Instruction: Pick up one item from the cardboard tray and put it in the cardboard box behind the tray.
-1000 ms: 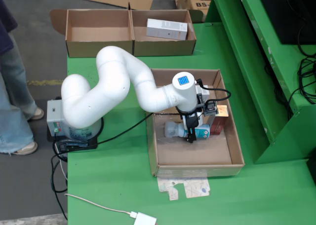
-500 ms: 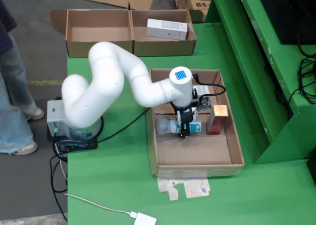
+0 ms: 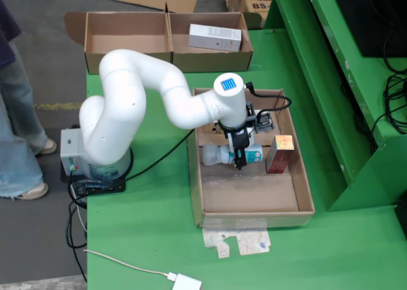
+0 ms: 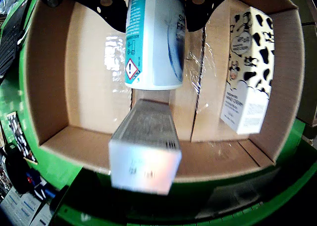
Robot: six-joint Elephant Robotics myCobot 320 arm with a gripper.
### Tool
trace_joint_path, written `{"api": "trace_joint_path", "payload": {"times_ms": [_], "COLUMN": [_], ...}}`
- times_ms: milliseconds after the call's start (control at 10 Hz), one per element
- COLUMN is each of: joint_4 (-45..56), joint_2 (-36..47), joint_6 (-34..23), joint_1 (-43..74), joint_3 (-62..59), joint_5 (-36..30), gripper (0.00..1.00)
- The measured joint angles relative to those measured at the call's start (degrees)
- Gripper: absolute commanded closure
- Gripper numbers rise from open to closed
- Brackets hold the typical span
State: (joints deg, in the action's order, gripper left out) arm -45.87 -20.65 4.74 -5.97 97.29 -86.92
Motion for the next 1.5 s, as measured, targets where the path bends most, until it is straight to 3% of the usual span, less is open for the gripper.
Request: {"api": "trace_joint_path", "payload": {"times_ms": [300, 1500], "joint_4": [3.95, 33.31], "joint_2": [7.74, 9.84], "joint_6": [-0.09, 0.88], "joint_1": [-0.88, -5.71], "joint_3": [-2.72, -31.55], "joint_5": [0.35, 2.20], "gripper": [1.00, 1.00]}}
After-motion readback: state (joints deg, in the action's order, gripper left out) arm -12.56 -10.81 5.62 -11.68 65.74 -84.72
